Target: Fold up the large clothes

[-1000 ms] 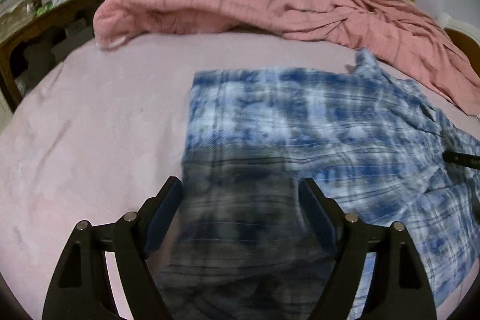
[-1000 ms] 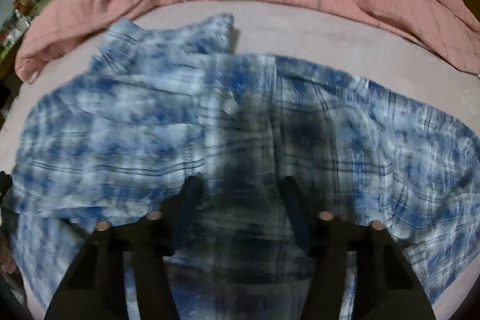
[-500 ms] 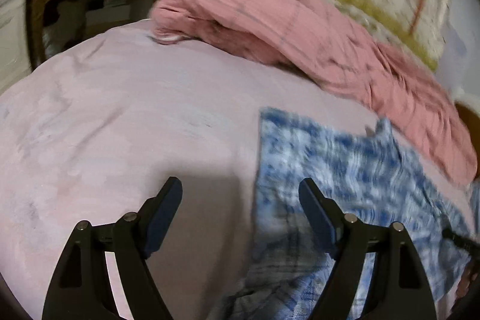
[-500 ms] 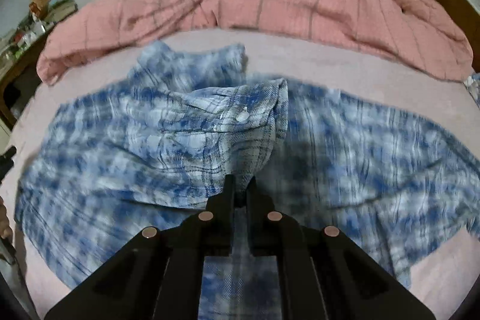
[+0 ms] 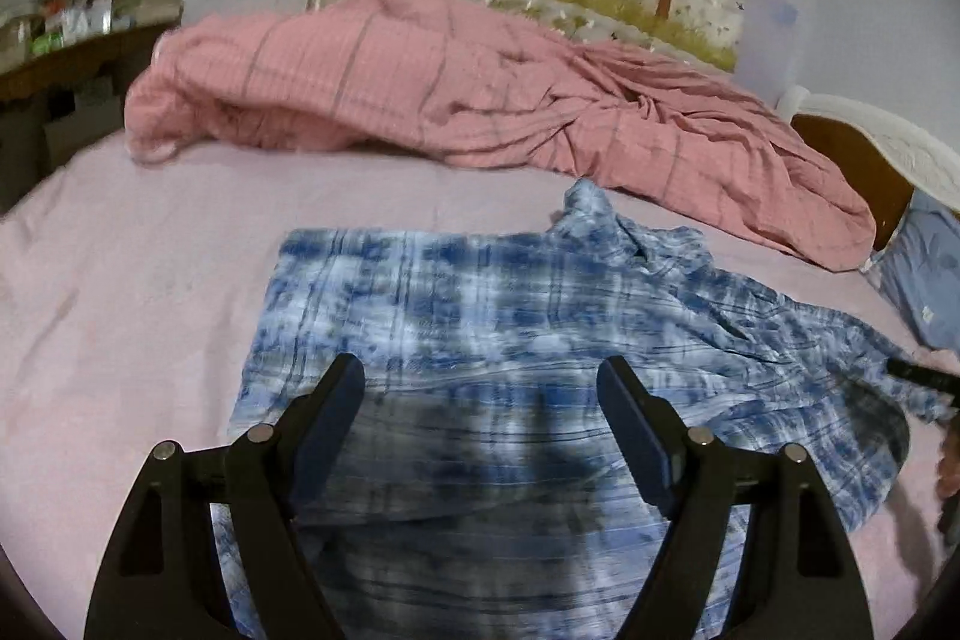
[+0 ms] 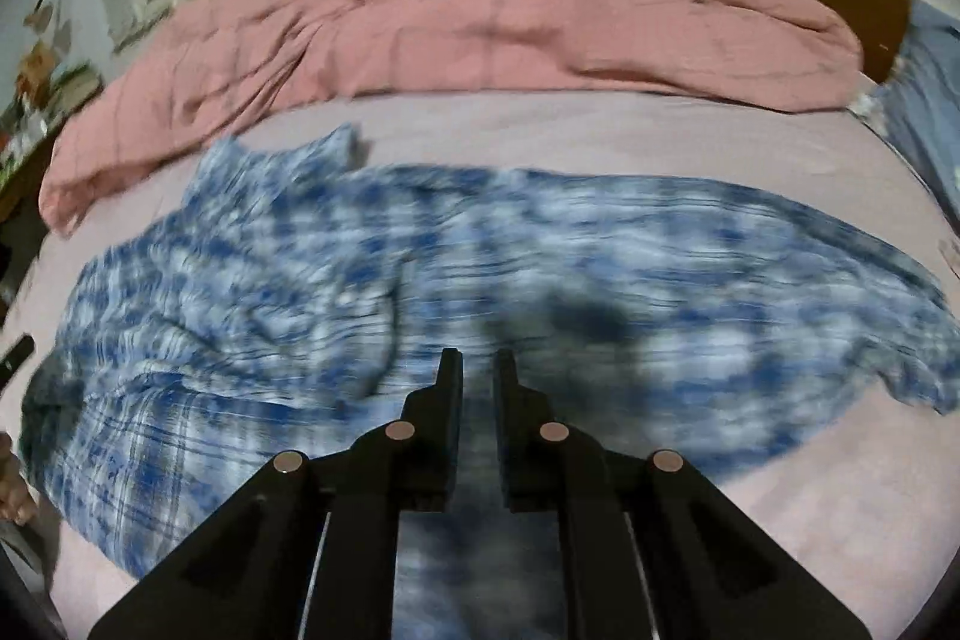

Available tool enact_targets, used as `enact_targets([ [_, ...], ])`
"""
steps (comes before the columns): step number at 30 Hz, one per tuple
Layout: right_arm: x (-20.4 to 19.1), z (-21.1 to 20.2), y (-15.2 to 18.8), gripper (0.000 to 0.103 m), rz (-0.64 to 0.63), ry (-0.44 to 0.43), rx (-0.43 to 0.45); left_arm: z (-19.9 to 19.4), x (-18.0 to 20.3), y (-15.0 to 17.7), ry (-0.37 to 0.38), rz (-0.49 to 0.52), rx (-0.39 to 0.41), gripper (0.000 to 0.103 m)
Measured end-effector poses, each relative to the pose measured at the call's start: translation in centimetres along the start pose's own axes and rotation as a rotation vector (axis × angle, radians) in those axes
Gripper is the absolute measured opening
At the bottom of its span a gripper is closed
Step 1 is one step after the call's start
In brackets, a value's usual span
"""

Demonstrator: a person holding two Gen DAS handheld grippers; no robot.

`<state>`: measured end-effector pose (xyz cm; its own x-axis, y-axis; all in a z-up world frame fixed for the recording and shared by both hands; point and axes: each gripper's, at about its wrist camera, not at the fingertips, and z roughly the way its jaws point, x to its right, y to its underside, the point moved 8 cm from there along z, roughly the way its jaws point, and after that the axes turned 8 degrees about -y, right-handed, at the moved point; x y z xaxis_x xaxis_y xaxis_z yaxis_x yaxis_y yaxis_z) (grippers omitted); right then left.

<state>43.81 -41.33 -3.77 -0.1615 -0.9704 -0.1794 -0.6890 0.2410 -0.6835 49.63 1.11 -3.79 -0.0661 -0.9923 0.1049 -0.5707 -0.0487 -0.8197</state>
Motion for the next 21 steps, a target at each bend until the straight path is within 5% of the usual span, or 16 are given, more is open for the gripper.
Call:
enact_targets([
  [2,2.8,-2.5,-0.1,0.016,0.018,0.045,0.054,-0.7,0.3,-0.5,-0.026,0.01,0.051,0.08],
  [3,3.7,-3.4,-0.1,0.036,0.021,0.063,0.075,-1.1,0.2,-0.8,-0.035,0.005,0.076,0.082],
  [4,4.9,-4.5,-0.1,0.068,0.022,0.088,0.104,-1.4,-0.2,-0.9,-0.041,-0.007,0.094,0.084],
  [6,7.3,-7.0,-0.2,0.083,0.018,0.133,0.185,-1.6,-0.9,-1.2,-0.048,-0.03,0.107,0.086],
  [15,19.6,-11.8,2.2,0.083,0.238,0.172,0.18,-1.4,-3.0,-1.2,-0.151,-0.057,0.122,0.091],
  [21,32.0,-12.5,5.3,0.083,0.594,0.238,0.227,-1.0,-3.6,-1.0,-0.173,-0.054,0.118,0.091],
])
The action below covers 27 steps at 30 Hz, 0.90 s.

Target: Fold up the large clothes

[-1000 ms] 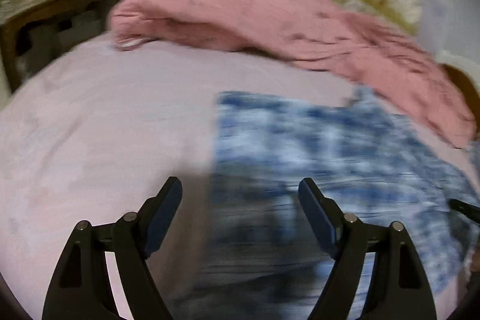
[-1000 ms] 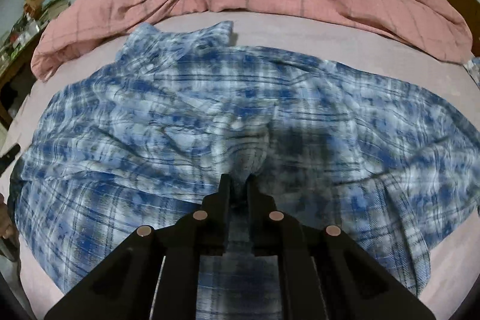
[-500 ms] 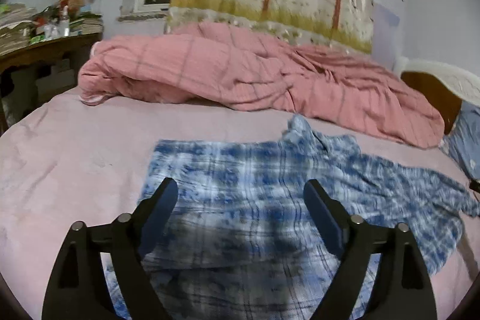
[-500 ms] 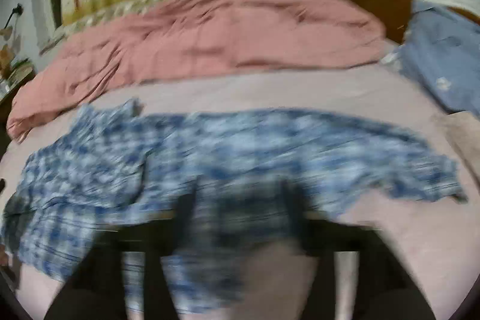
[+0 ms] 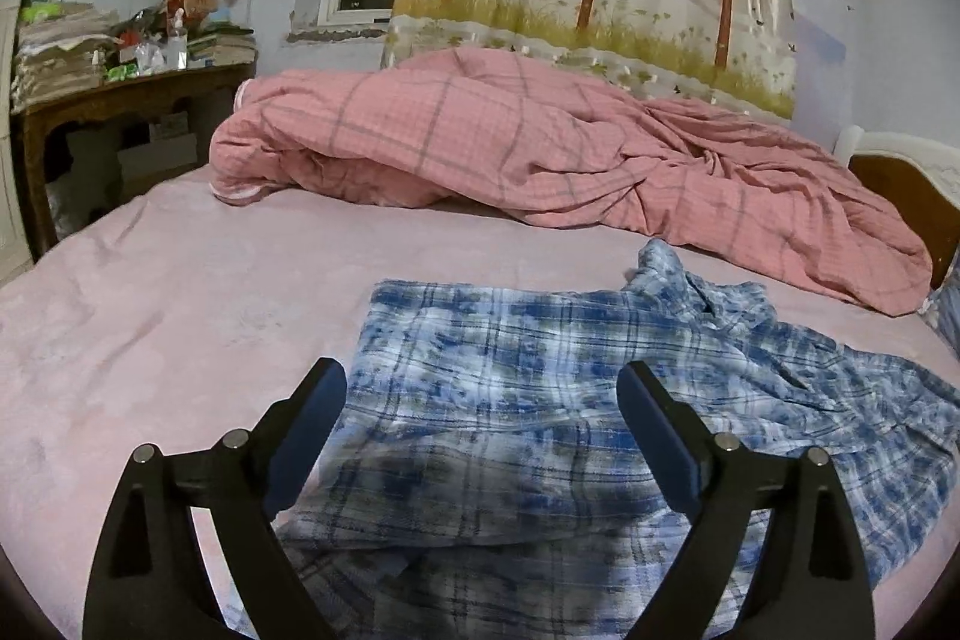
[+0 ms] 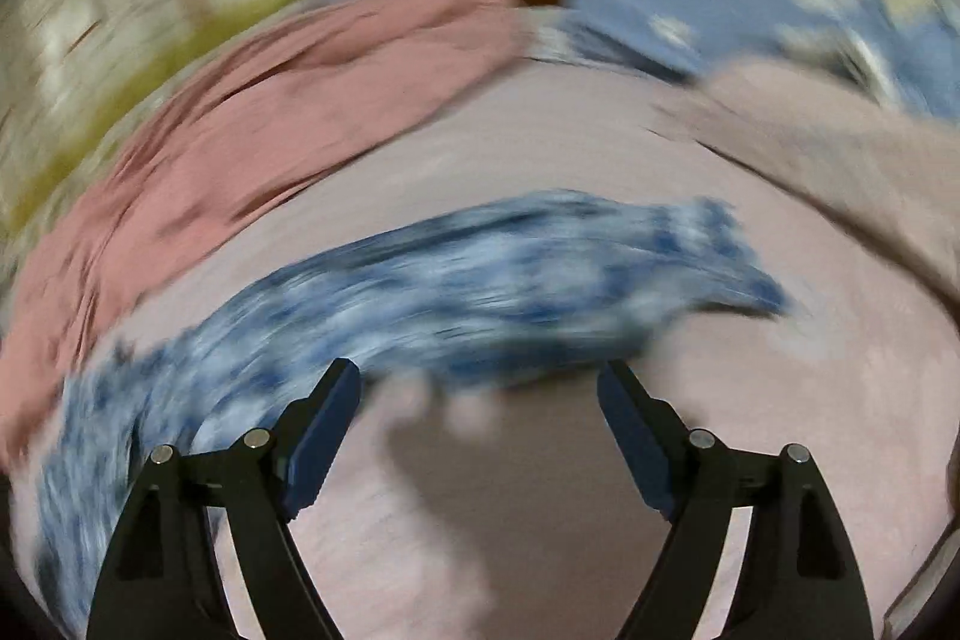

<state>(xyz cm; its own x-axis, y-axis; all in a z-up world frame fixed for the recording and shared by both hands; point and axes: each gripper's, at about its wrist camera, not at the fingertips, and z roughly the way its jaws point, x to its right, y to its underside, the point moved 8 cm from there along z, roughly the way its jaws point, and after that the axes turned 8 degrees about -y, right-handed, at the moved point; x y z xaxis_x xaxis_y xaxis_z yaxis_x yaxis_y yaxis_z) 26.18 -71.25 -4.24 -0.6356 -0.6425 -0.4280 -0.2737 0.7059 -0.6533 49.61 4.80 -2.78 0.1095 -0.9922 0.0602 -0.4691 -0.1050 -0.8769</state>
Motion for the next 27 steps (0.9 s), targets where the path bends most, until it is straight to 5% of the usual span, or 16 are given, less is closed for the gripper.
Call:
enact_targets([
  [3,5.3,0.9,-1.4,0.083,0.145,0.077,0.034,0.0,0.3,0.0,-0.009,0.021,0.005,0.091],
  [6,7.9,1.6,-2.3,0.079,0.123,0.202,0.069,0.4,0.5,0.2,0.01,0.009,-0.016,0.091],
  [11,8.5,3.4,-3.4,0.042,0.138,0.135,0.059,0.6,0.1,0.0,0.031,-0.034,-0.033,0.091],
  [12,8.2,3.5,-3.7,0.021,0.138,0.127,0.057,0.6,0.0,0.0,0.031,-0.04,-0.033,0.091],
  [14,7.0,3.5,-4.2,0.012,0.111,0.152,0.042,0.6,-0.3,-0.1,0.029,-0.052,-0.031,0.091],
  [19,-1.5,1.1,-5.3,0.01,-0.029,0.031,0.086,0.5,-0.5,-0.1,0.027,-0.059,-0.028,0.091],
  [24,-15.1,-2.0,-4.6,0.01,-0.267,-0.137,0.105,0.7,-0.8,0.3,-0.009,-0.038,-0.036,0.091],
  [27,-23.2,-3.6,-2.5,0.01,-0.418,-0.194,0.112,0.5,-0.9,0.0,0.031,-0.07,-0.039,0.091],
])
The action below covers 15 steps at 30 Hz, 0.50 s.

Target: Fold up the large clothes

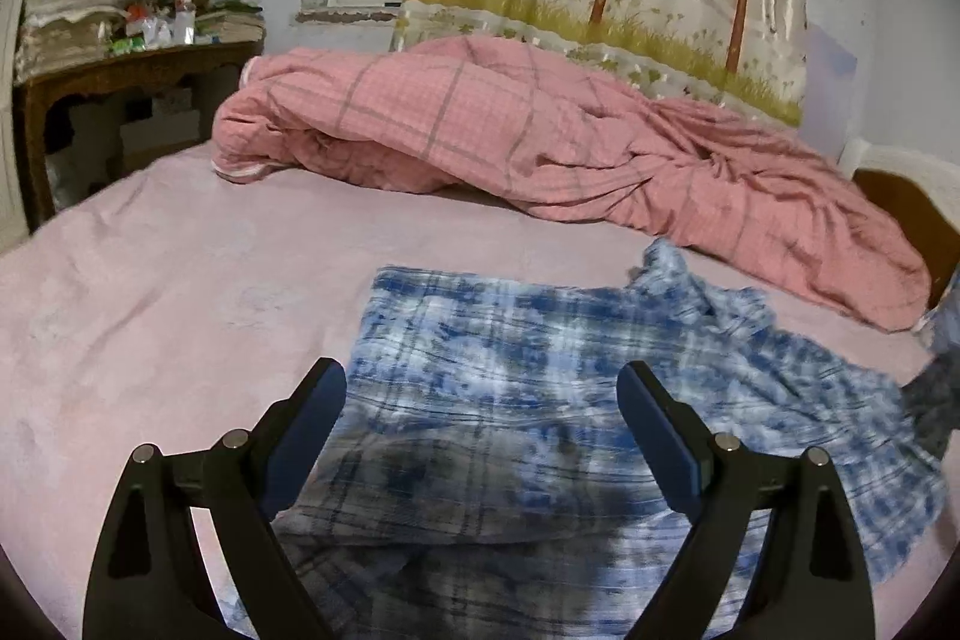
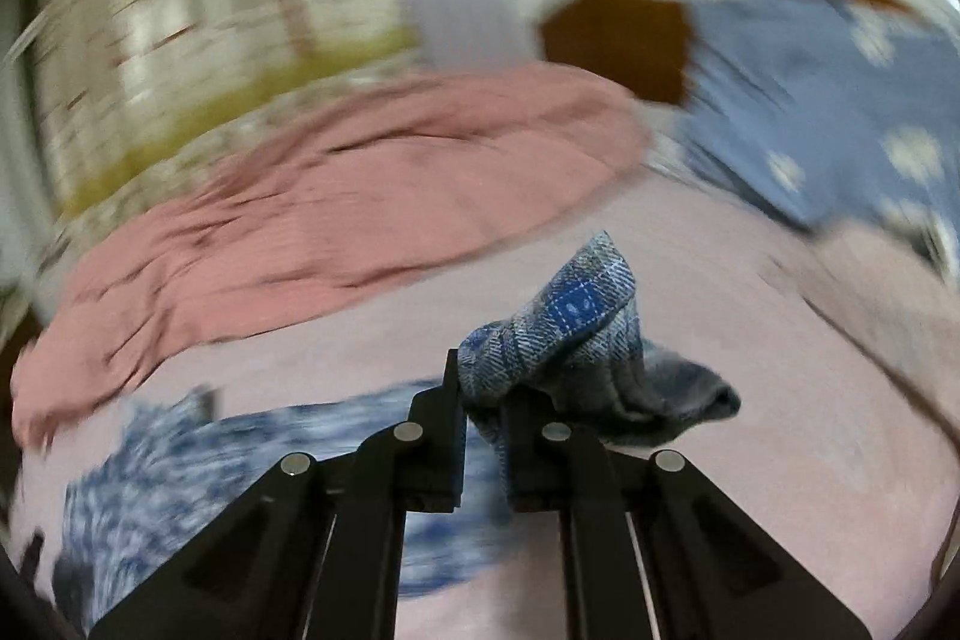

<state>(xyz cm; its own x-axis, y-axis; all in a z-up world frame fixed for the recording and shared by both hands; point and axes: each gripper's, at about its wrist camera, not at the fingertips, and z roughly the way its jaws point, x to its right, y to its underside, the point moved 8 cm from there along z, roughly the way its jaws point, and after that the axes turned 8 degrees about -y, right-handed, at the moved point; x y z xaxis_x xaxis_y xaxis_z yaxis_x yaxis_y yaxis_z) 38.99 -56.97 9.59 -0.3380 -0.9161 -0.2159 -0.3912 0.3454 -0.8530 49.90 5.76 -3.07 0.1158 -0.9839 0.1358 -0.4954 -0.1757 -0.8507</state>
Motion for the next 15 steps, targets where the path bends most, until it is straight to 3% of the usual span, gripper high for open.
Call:
enact_targets([
  [4,-11.1,0.8,-0.3,0.01,-0.141,-0.11,-0.007,0.4,-0.9,0.2,-0.024,-0.016,-0.007,0.091],
  [8,-22.8,2.6,1.7,0.01,-0.226,-0.249,-0.055,0.9,-1.7,0.3,-0.008,-0.061,-0.036,0.091],
  [12,-31.6,3.1,5.1,0.01,-0.262,-0.366,-0.068,0.2,-2.4,-0.4,-0.064,-0.053,0.014,0.091],
  [15,-35.7,4.1,9.0,0.01,-0.289,-0.39,-0.086,0.1,-2.9,-0.6,-0.083,-0.064,0.023,0.091],
])
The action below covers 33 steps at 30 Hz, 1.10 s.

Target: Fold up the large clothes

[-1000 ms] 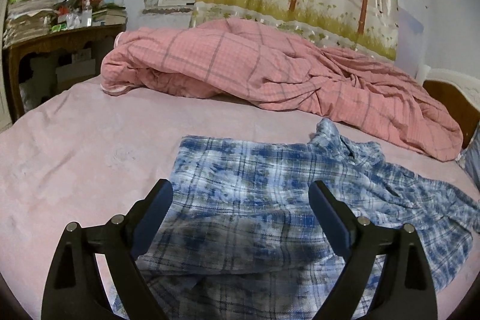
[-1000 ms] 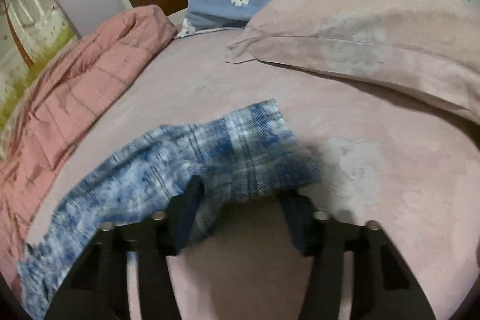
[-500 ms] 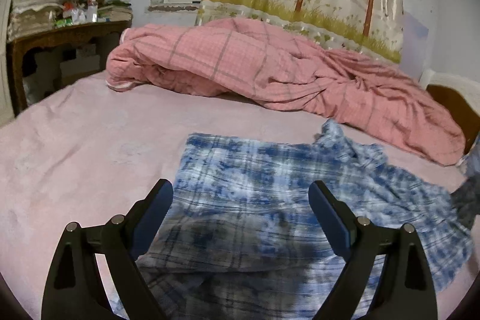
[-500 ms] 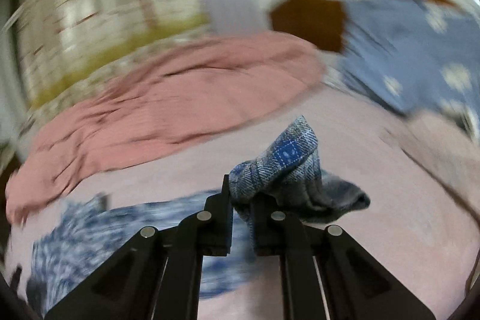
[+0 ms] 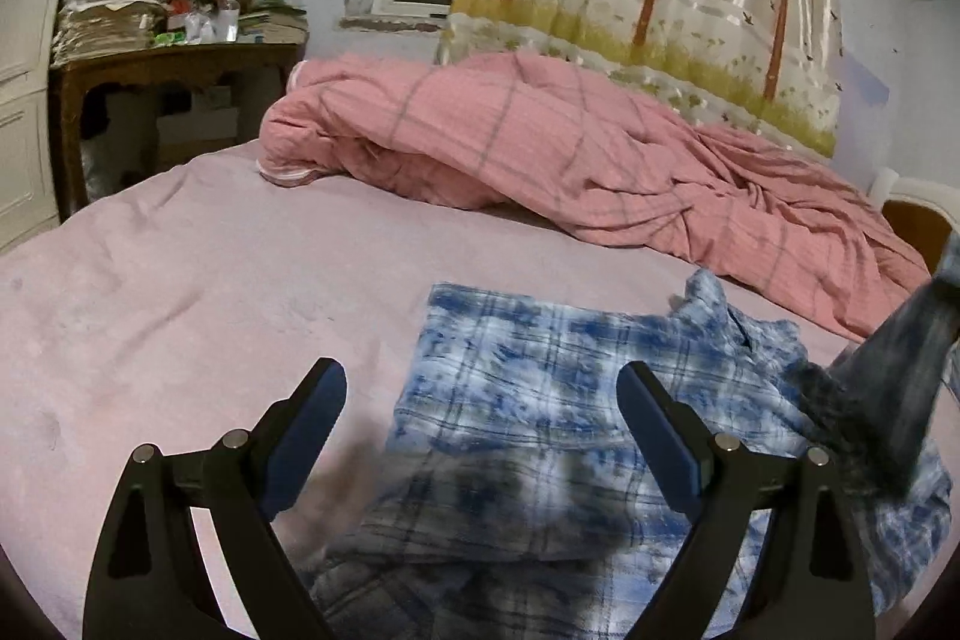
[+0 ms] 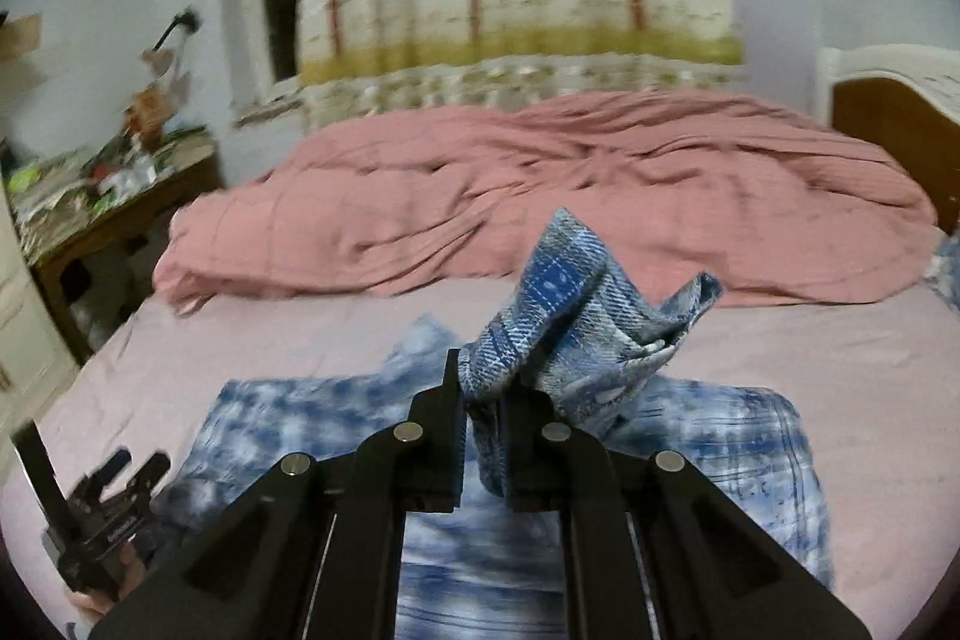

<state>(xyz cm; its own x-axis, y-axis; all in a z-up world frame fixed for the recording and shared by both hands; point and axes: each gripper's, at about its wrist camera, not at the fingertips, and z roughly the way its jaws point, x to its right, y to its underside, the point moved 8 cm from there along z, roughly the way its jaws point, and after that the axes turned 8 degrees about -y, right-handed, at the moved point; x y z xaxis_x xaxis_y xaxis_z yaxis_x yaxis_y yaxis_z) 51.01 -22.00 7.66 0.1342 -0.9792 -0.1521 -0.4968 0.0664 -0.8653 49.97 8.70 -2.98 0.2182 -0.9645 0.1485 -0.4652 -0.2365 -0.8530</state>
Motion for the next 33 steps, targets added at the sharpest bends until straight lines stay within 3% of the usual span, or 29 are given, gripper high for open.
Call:
enact_targets([
  [4,-2.8,4.0,5.4,0.01,-0.044,0.016,-0.116,0.4,0.2,0.1,0.025,-0.02,-0.023,0.091],
  [9,-3.8,6.3,10.0,0.012,-0.021,-0.063,-0.192,-0.2,1.7,0.3,0.018,0.051,0.006,0.091],
  [11,-3.4,6.3,10.8,0.023,-0.018,-0.05,-0.216,-0.6,2.5,0.3,0.032,0.067,0.013,0.091],
  [13,-2.2,5.2,10.7,0.072,0.017,-0.07,-0.193,-0.9,3.4,0.4,0.058,0.086,0.017,0.091],
  [15,-0.7,3.7,9.6,0.082,0.069,-0.069,-0.088,-1.2,4.5,0.7,0.072,0.118,0.02,0.091],
  [17,0.9,2.1,8.8,0.082,0.084,-0.044,-0.048,-1.6,5.5,1.1,0.084,0.152,0.019,0.091],
  [21,5.1,-0.1,6.8,0.082,0.108,0.046,-0.01,-3.2,8.1,1.7,0.191,0.19,0.0,0.091],
  [24,8.8,-2.3,6.0,0.082,0.157,0.091,0.022,-5.0,11.6,2.1,0.214,0.305,0.025,0.091],
  [28,14.9,-4.6,5.7,0.083,0.214,0.221,0.049,-7.0,18.0,3.3,0.234,0.495,0.044,0.091],
  [31,19.0,-5.7,5.8,0.082,0.228,0.342,0.051,-7.4,23.3,4.2,0.358,0.537,-0.057,0.091],
  [33,20.7,-6.4,5.9,0.082,0.238,0.374,0.047,-6.8,26.8,4.8,0.412,0.548,-0.137,0.087],
])
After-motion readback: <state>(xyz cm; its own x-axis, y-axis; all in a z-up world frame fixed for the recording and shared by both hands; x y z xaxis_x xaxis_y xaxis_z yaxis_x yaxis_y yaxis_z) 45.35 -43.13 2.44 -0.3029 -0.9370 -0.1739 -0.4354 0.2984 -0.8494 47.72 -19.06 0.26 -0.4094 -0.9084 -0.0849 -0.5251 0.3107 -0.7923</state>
